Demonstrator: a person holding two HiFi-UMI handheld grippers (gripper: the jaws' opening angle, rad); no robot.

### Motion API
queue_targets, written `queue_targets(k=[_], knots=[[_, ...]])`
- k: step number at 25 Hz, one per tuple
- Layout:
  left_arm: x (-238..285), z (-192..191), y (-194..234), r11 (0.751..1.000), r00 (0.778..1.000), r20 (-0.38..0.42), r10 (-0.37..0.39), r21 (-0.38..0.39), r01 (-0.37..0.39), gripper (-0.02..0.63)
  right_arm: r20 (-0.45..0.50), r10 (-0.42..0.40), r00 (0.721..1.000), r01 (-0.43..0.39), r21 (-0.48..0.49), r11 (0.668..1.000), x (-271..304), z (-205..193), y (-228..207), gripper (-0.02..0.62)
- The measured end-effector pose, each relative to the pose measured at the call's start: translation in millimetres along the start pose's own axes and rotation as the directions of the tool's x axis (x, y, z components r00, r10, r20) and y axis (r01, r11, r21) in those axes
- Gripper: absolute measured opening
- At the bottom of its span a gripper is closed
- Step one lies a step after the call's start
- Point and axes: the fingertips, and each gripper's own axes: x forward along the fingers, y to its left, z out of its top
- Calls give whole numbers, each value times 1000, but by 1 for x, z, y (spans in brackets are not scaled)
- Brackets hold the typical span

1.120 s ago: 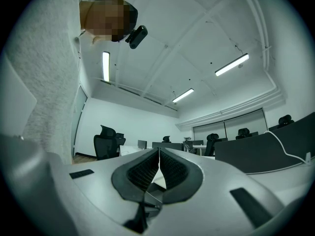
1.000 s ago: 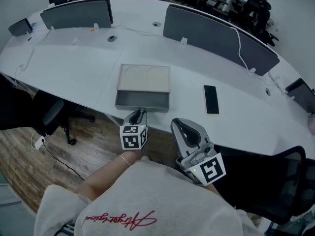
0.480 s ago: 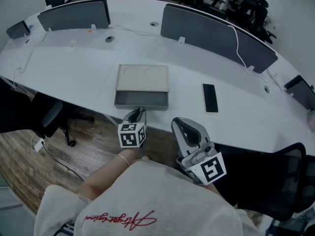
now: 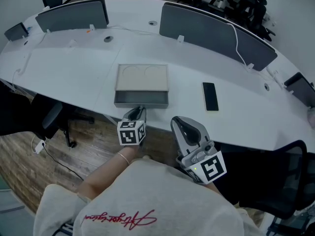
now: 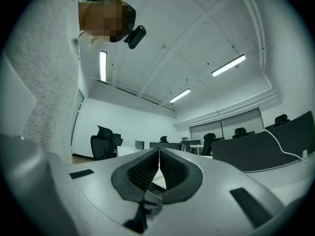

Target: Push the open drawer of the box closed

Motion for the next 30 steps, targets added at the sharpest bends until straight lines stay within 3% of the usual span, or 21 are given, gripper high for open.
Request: queue_targets(k=[17, 30], knots=[[1, 3, -2, 998, 991, -117, -57, 26, 60, 80, 0, 2, 1000, -2, 35, 999, 9, -3, 3, 18], [3, 4, -3, 993, 963, -245, -114, -3, 117, 78, 14, 10, 1000, -11, 41, 999, 14, -4, 3, 18]])
